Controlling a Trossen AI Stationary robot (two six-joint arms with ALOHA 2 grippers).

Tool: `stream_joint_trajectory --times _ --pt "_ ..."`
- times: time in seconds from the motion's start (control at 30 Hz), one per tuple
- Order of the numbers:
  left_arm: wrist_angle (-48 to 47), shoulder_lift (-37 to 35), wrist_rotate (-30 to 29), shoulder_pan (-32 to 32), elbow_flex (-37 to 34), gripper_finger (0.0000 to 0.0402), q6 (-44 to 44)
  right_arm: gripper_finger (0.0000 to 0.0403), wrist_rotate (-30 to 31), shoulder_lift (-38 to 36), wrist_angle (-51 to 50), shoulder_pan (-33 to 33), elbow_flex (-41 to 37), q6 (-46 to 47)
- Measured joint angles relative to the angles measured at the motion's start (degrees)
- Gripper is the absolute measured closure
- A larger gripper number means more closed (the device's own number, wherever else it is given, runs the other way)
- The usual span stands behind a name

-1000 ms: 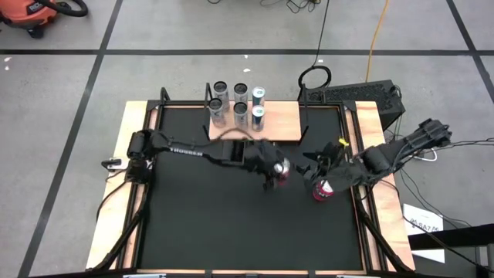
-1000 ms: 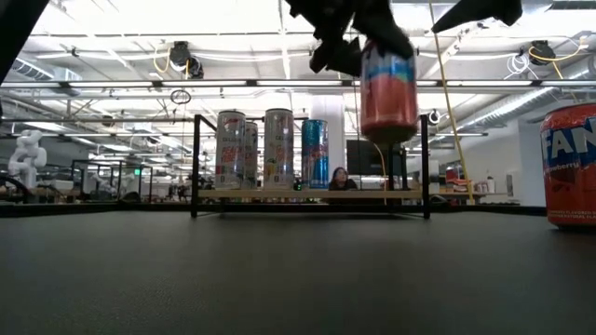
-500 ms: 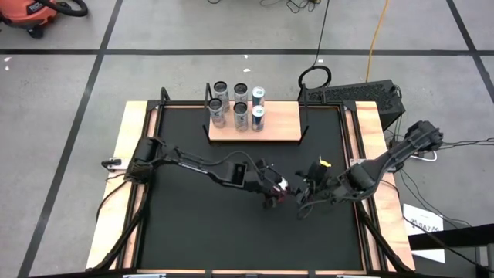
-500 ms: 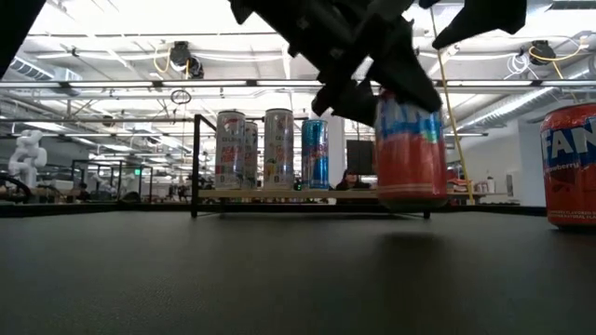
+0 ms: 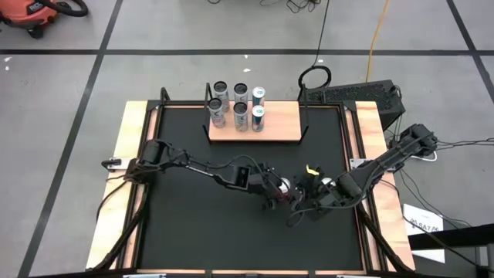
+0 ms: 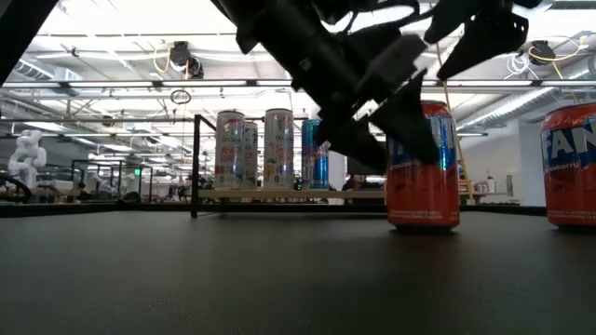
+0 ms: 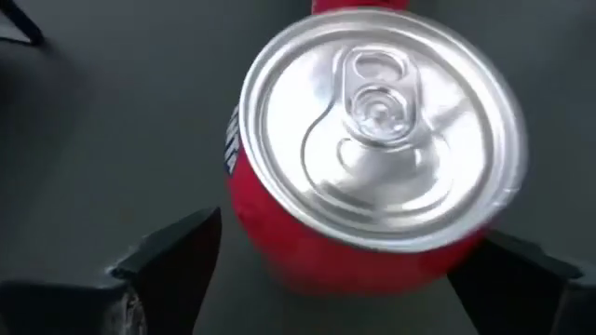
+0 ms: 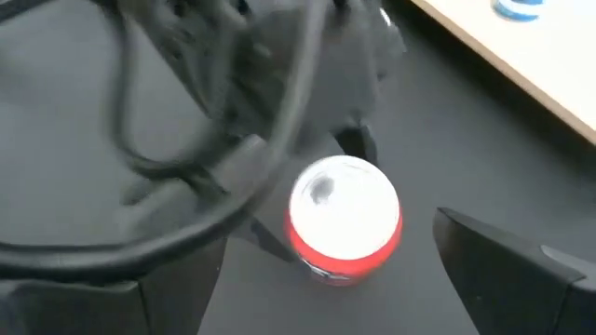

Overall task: Place canned beverage on shelf
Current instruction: Put the left red soda can on the shelf

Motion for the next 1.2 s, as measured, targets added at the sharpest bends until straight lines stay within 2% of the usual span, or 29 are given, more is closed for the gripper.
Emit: stream_joint_trajectory --times 0.2,0.33,0.5,0.83,1.2 --pt "-11.9 -6.4 -1.1 -0.1 0.2 0.0012 1.2 0.0035 0.1 1.9 -2.8 -0.6 0.0 1.4" --pt "-15.2 -9.5 -1.7 -0.1 0.1 0.0012 3.9 0.0035 0.0 2.6 -1.8 -1.5 0.0 0.1" --pt "-14.4 -12.1 -2.0 0.0 0.2 0.0012 4.3 0.0035 -1.4 3.1 -1.6 -2.9 0.0 -0.7" --pt "-15.9 -16.2 -6.3 0.0 0.2 0.0011 4.8 0.0035 -2.9 3.3 -1.9 -4.2 0.0 -1.8" --pt "-15.5 -17.3 -8.0 0.0 0.2 0.0011 4.5 0.0035 -2.8 3.3 -1.4 -4.1 0.0 -1.3"
